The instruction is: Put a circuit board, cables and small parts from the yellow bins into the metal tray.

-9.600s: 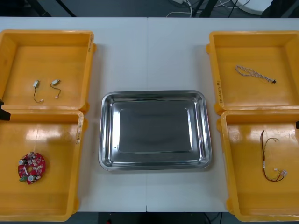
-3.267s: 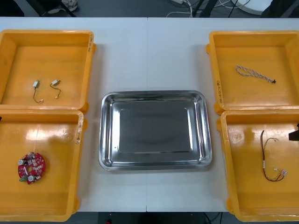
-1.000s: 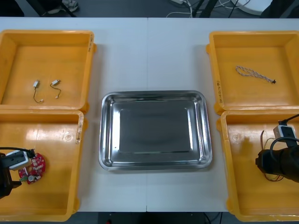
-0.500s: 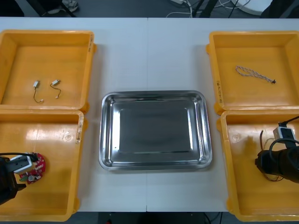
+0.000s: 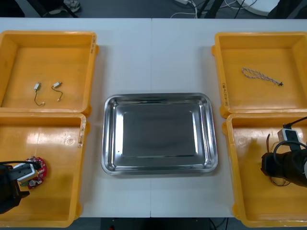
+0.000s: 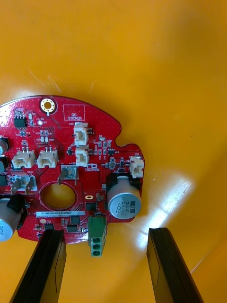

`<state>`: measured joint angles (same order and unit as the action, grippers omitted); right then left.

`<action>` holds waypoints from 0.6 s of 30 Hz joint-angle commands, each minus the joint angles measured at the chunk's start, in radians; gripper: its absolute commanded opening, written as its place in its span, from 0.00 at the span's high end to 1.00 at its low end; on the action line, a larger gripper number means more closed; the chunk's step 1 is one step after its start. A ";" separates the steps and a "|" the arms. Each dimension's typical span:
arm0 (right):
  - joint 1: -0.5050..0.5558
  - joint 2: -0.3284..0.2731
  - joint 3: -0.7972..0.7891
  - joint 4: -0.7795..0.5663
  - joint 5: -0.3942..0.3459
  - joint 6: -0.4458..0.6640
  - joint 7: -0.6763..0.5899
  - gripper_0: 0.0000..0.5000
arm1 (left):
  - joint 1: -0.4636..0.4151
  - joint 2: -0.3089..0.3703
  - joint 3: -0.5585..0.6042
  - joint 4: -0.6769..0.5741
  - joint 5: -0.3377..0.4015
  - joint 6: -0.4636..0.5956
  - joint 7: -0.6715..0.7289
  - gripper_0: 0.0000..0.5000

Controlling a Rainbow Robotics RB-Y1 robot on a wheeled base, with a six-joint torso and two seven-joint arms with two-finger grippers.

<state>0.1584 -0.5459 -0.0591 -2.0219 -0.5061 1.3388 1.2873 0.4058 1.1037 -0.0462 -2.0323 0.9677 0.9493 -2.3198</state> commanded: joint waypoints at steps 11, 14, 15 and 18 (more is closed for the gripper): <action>-0.014 0.008 0.030 0.014 0.023 -0.006 -0.020 1.00 | 0.033 0.042 -0.030 0.006 -0.018 -0.033 -0.076 0.00; -0.031 0.008 0.022 0.012 0.029 0.011 -0.017 1.00 | 0.033 0.042 -0.032 0.007 -0.018 -0.033 -0.075 0.00; -0.039 0.008 0.018 0.009 0.032 0.025 -0.017 1.00 | 0.033 0.042 -0.032 0.006 -0.018 -0.033 -0.075 0.00; -0.062 0.008 0.002 0.003 0.031 0.063 -0.014 1.00 | 0.033 0.042 -0.032 0.009 -0.018 -0.033 -0.075 0.00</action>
<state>0.1348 -0.5459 -0.0558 -2.0220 -0.4905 1.3738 1.2874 0.4059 1.1046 -0.0679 -2.0277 0.9591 0.9280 -2.3198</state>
